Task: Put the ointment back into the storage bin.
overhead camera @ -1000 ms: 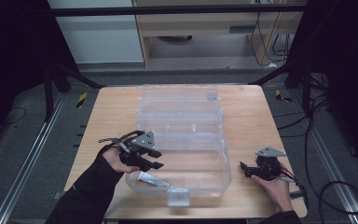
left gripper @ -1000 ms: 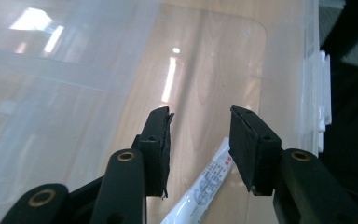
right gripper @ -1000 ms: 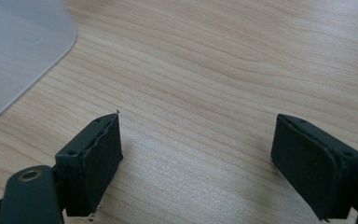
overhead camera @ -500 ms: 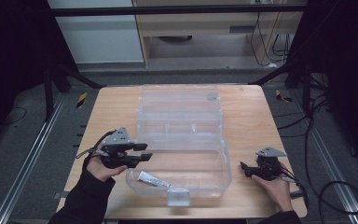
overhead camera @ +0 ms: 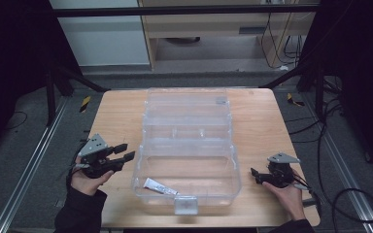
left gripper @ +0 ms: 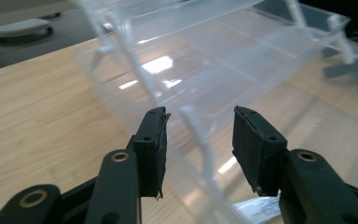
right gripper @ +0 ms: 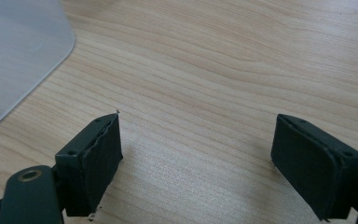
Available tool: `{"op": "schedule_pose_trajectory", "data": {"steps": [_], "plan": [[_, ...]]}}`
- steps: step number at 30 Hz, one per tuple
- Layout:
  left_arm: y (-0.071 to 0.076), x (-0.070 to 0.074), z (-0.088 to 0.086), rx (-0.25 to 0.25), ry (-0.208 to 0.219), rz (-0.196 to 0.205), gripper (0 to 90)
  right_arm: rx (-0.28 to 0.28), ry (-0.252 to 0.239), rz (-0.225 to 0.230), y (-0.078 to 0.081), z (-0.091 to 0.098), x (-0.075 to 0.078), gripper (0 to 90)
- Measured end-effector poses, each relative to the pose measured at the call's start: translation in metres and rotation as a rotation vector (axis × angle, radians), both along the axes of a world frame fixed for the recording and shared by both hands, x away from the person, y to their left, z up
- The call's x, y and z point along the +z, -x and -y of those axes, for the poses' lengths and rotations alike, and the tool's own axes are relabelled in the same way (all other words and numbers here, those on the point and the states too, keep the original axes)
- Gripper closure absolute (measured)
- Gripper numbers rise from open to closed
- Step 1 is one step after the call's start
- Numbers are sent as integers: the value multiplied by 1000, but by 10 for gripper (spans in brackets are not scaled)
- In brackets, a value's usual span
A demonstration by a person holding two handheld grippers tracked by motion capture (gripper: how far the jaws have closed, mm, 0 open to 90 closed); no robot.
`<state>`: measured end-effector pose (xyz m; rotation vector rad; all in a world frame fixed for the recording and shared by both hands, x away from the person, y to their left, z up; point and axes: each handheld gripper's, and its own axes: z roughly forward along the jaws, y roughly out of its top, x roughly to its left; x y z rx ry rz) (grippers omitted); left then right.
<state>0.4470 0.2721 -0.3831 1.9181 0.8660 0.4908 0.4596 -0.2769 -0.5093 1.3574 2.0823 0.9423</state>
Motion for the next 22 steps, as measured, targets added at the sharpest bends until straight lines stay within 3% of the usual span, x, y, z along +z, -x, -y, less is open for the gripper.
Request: {"op": "schedule_pose_trajectory", "data": {"steps": [1,2,5,6,9,10,13,16,22], "plan": [[0,0,0,0,0,0,542,0,0,0,0,0,0,164],[0,-5,-6,49,-3,5,540,-1,-1,0,0,0,0,164],[0,-9,-9,92,-22,13,530,-4,-6,-2,0,0,0,161],[0,-14,-15,129,-28,5,526,-3,-7,-2,0,0,0,160],[-1,-19,-20,160,-35,-5,500,-5,-8,-1,1,1,1,158],[-1,-25,-25,195,-50,-12,496,-9,-10,0,1,1,1,156],[-1,-32,-29,219,-64,-23,488,-11,-16,3,1,2,2,153],[-5,-47,-37,258,-83,-62,469,-14,-17,5,2,3,2,151],[-10,-63,-44,291,-82,-112,441,-19,-30,0,3,3,3,147]]}}
